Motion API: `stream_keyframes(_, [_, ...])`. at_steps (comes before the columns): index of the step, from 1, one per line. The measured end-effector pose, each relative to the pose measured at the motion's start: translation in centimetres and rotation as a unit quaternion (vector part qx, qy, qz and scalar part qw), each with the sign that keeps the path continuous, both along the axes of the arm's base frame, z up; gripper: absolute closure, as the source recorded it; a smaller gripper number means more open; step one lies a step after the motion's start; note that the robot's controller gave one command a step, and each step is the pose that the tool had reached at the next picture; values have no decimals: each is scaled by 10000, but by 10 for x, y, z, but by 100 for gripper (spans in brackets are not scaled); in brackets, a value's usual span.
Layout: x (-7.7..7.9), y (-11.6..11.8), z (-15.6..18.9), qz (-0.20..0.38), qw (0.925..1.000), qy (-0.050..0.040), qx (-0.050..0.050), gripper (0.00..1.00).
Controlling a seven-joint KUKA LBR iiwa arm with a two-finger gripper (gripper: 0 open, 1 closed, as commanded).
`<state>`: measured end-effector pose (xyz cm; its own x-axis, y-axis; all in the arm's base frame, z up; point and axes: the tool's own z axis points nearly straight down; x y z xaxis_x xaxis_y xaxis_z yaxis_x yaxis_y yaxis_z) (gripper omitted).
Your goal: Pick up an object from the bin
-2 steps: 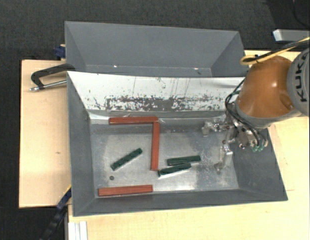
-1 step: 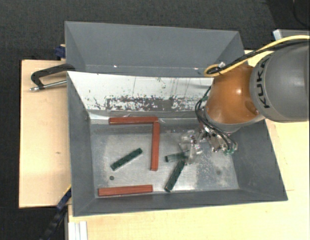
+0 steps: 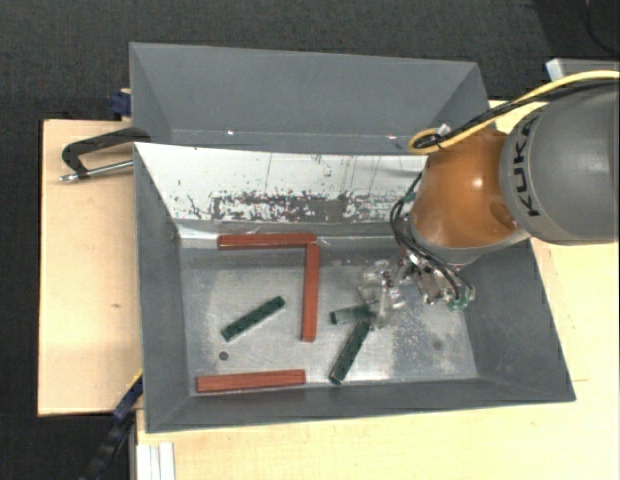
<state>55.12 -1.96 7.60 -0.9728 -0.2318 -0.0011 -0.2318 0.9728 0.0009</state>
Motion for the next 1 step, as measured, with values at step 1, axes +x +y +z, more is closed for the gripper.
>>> stream_keyframes(1, [-7, -7, 135, 438, 9990, -27, -3, 100])
